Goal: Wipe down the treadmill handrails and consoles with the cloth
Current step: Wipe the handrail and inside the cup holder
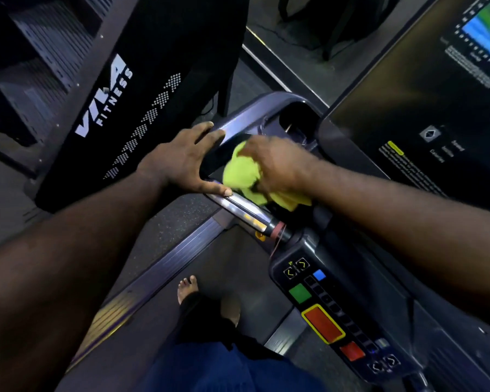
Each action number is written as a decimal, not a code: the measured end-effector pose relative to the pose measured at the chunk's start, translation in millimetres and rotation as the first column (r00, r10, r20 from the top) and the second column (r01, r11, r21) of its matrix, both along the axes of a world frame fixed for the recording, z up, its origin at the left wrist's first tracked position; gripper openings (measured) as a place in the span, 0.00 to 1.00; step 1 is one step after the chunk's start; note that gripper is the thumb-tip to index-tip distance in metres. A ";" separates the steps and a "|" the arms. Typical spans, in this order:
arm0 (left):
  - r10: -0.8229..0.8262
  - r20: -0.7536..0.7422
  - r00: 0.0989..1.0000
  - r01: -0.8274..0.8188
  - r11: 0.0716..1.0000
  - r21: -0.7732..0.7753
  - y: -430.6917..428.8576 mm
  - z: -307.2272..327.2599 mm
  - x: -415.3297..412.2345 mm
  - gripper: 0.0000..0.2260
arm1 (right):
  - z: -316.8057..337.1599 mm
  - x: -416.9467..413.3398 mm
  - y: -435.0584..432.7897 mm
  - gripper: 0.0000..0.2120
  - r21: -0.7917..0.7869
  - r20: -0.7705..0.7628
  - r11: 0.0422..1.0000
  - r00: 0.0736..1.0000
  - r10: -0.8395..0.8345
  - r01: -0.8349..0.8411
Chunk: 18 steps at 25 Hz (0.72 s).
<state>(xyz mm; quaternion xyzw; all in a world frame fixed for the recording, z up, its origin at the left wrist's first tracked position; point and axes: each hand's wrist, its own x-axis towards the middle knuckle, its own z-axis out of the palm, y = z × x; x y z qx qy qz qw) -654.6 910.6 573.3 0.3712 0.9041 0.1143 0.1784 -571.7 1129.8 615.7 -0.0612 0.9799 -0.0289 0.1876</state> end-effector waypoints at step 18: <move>0.013 0.028 1.000 -0.013 1.000 -0.001 3.0 2.4 -1.2 0.61 | -6.8 9.0 -4.0 0.08 0.077 0.600 0.988 0.786 -0.151 0.131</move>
